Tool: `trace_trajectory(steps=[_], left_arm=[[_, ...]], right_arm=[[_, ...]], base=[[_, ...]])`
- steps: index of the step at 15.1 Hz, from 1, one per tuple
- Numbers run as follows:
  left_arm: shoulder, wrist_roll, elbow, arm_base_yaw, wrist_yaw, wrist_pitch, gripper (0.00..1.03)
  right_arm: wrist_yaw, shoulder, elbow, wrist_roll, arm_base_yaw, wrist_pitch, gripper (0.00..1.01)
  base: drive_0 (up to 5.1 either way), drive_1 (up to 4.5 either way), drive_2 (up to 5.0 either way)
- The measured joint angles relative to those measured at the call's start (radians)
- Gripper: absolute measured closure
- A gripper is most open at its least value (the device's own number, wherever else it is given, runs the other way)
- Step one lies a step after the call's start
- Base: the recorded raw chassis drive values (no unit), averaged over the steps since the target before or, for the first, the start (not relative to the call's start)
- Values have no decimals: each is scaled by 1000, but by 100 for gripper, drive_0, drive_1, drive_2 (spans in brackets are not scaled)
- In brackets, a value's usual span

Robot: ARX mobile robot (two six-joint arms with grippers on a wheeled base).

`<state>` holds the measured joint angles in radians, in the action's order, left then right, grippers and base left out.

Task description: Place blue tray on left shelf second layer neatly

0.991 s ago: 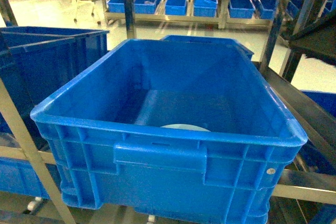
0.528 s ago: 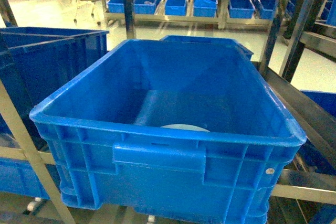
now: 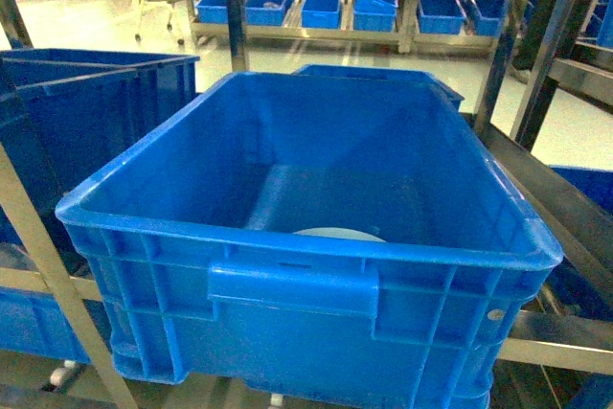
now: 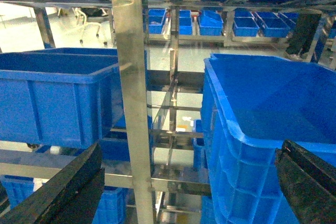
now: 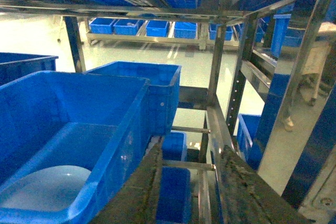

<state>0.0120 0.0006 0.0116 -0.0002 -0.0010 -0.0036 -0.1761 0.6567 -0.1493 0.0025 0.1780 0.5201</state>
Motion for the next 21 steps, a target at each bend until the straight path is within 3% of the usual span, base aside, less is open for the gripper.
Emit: trace_trajectory(steps=[2, 4, 5, 6, 21], left_arm=[[0, 0, 0, 0, 0, 0, 5], [0, 0, 0, 0, 0, 0, 5], [0, 0, 0, 0, 0, 0, 5], [0, 0, 0, 0, 0, 0, 5], [0, 0, 0, 0, 0, 0, 5]], right_arm=[[44, -78, 55, 0, -51, -52, 100], [93, -146, 74, 0, -94, -85, 99], [167, -182, 87, -1, -166, -110, 99], [163, -210, 98, 0, -185, -133, 99], [174, -487, 135, 0, -178, -351, 99]], base=[[0, 0, 0], [0, 0, 0], [0, 0, 0], [0, 0, 0], [0, 0, 0]])
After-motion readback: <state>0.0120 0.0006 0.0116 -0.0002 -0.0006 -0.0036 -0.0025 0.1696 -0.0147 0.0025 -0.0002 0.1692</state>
